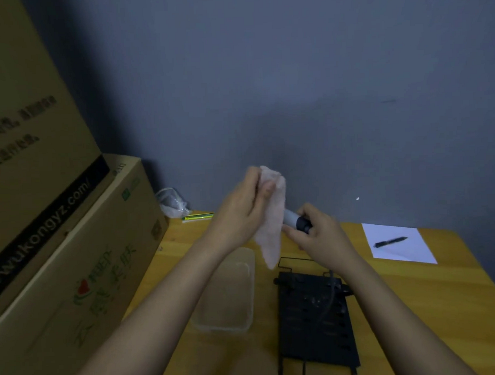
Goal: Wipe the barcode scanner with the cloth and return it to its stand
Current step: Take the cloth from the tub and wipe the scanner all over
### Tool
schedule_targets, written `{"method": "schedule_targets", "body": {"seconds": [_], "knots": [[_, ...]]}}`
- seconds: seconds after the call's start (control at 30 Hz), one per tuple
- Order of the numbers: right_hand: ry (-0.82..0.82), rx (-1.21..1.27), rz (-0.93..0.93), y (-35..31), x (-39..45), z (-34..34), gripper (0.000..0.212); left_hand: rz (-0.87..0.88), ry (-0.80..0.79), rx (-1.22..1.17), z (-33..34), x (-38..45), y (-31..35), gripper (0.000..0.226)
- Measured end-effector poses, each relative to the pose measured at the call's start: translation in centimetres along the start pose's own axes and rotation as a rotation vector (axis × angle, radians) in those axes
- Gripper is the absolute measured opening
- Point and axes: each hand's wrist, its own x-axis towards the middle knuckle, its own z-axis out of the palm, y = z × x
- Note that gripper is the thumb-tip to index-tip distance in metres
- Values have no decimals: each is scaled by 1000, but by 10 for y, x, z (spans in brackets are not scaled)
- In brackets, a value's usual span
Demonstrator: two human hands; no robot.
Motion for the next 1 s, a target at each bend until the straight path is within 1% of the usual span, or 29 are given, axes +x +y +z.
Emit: {"method": "schedule_targets", "body": {"seconds": [0.1,0.17,0.2,0.23,0.27,0.3,0.33,0.4,0.47,0.53,0.57,0.63,0.67,0.73,0.77,0.8,0.83,0.87,0.93,0.97,1.0], "knots": [[-1,87,21,0,-2,-5,25,72,-188,84,15,-3,-9,17],[-5,137,36,2,-3,-9,23,151,-292,93,23,-9,-16,18],[-13,153,37,3,-4,-11,19,203,-333,131,26,-12,-20,28],[-26,168,39,3,-4,-12,16,257,-375,202,29,-15,-24,45],[-38,195,39,2,-5,-13,17,324,-386,328,34,-16,-30,59],[-51,237,45,0,-6,-13,20,406,-334,495,40,-17,-34,63],[-66,293,55,-1,-7,-13,23,454,-258,647,46,-18,-37,60],[-103,392,77,-5,-9,-16,25,444,-125,823,58,-16,-39,49],[-147,426,94,-6,-11,-18,21,493,-28,866,62,-6,-38,38],[-158,392,98,-6,-13,-17,6,553,-35,844,62,2,-41,33],[-142,342,87,-4,-13,-16,5,541,-84,818,62,5,-42,34],[-122,172,20,1,-14,-15,17,468,-219,765,59,10,-38,30],[-125,47,-31,3,-14,-15,21,389,-314,732,56,13,-32,25],[-137,-238,-144,7,-14,-12,27,203,-556,668,51,18,-25,21],[-111,-372,-238,9,-13,-10,28,108,-687,638,47,22,-21,19],[-87,-487,-375,13,-13,-6,27,16,-803,611,44,25,-18,13],[-75,-581,-496,17,-12,-1,27,-39,-897,601,43,26,-15,7],[-81,-645,-565,19,-12,2,28,-71,-967,594,43,28,-14,9],[-75,-681,-607,25,-11,7,29,-108,-1067,587,43,30,-13,29],[-90,-631,-583,27,-11,8,29,-100,-1084,588,44,30,-16,35],[-104,-543,-529,27,-11,8,28,-59,-1068,594,45,28,-18,34]]}}
